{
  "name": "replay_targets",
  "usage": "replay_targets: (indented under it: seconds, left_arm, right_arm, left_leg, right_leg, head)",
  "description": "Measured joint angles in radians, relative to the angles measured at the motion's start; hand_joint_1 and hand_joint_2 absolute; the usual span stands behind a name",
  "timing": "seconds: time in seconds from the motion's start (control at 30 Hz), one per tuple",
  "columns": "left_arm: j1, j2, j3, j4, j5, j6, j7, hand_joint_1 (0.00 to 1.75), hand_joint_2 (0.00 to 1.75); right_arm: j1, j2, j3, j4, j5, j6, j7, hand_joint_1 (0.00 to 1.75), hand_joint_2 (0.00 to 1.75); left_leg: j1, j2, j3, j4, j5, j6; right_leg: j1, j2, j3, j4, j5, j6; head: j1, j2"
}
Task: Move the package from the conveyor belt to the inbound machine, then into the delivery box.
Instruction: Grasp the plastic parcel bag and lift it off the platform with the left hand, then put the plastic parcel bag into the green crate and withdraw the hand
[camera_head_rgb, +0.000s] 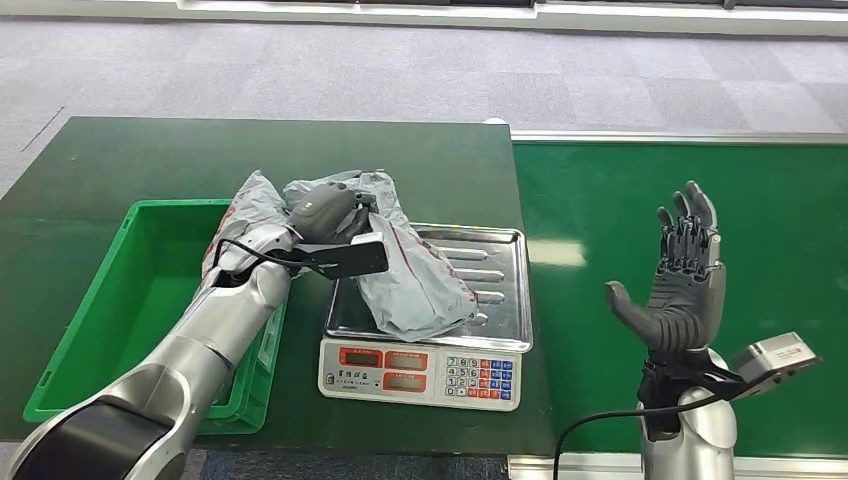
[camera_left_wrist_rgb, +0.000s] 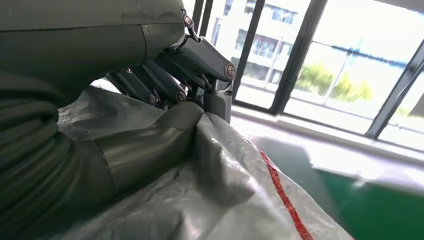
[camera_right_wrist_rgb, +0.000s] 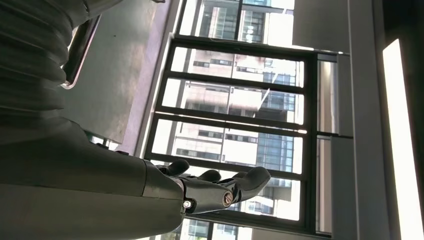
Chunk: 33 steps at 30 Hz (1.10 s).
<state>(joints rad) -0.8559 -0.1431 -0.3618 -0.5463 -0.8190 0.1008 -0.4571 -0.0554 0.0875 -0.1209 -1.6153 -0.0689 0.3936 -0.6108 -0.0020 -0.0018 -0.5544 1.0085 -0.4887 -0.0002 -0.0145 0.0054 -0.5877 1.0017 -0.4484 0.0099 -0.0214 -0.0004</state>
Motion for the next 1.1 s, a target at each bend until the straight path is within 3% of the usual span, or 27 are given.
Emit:
replay_targets:
  seconds: [0.13, 0.5, 0.7, 0.87, 0.9, 1.0, 1.03, 1.1]
  left_arm:
    - [0.057, 0.015, 0.050, -0.194, 0.084, 0.010, -0.015, 1.75, 1.75]
    - [0.267, 0.093, 0.158, -0.774, 0.178, 0.086, 0.049, 1.75, 1.75]
    - [0.380, 0.130, 0.268, -0.920, 0.065, 0.164, 0.151, 1.75, 1.75]
    - [0.496, 0.147, 0.364, -0.955, 0.037, 0.161, 0.192, 1.74, 1.75]
    - [0.516, 0.150, 0.381, -0.956, 0.027, 0.154, 0.201, 1.40, 1.75]
    - [0.578, 0.158, 0.422, -0.954, -0.019, 0.127, 0.224, 0.13, 1.75]
    - [0.598, 0.160, 0.433, -0.950, -0.040, 0.122, 0.234, 0.03, 1.75]
    - [0.633, 0.162, 0.453, -0.932, -0.086, 0.123, 0.259, 0.02, 1.75]
  right_arm:
    - [0.033, 0.005, -0.026, -0.018, 0.002, -0.001, 0.000, 0.00, 1.75]
    - [0.105, 0.012, -0.074, -0.064, 0.003, -0.014, 0.003, 0.00, 1.75]
    - [0.129, 0.022, -0.091, -0.093, 0.007, -0.027, 0.023, 0.00, 1.75]
    - [0.143, 0.035, -0.107, -0.110, 0.015, -0.024, 0.041, 0.00, 1.75]
    - [0.145, 0.037, -0.108, -0.111, 0.018, -0.022, 0.042, 0.00, 1.75]
    - [0.150, 0.041, -0.113, -0.114, 0.029, -0.019, 0.043, 0.00, 1.75]
    - [0.152, 0.042, -0.115, -0.114, 0.035, -0.019, 0.044, 0.00, 1.75]
    - [0.155, 0.043, -0.117, -0.115, 0.045, -0.019, 0.047, 0.00, 1.75]
  left_leg:
    - [0.000, 0.000, 0.000, 0.000, 0.000, 0.000]
    - [0.000, 0.000, -0.001, -0.001, 0.000, 0.000]
    - [0.000, 0.000, 0.000, -0.001, 0.000, 0.000]
    - [0.000, 0.000, 0.000, -0.001, -0.001, 0.000]
    - [0.000, 0.000, 0.000, -0.001, -0.001, 0.000]
    - [0.000, 0.001, 0.000, -0.001, -0.001, 0.000]
    - [0.000, 0.001, 0.000, -0.001, -0.001, 0.000]
    - [0.000, 0.001, 0.000, -0.001, -0.002, 0.000]
  right_leg:
    - [0.000, 0.000, 0.000, 0.000, 0.000, 0.000]
    - [0.000, 0.000, -0.001, 0.000, -0.001, 0.000]
    - [0.000, 0.000, 0.000, 0.000, -0.002, 0.000]
    - [0.000, 0.000, 0.000, 0.000, -0.002, 0.000]
    - [0.000, 0.000, 0.000, 0.000, -0.003, 0.000]
    - [0.000, 0.000, 0.000, 0.000, -0.003, -0.001]
    - [0.000, 0.000, 0.000, 0.000, -0.003, -0.001]
    - [0.000, 0.000, 0.000, 0.000, -0.003, -0.001]
  head:
    - [0.000, 0.000]
    - [0.000, 0.000]
    - [0.000, 0.000]
    - [0.000, 0.000]
    - [0.000, 0.000]
    - [0.000, 0.000]
    - [0.000, 0.000]
    - [0.000, 0.000]
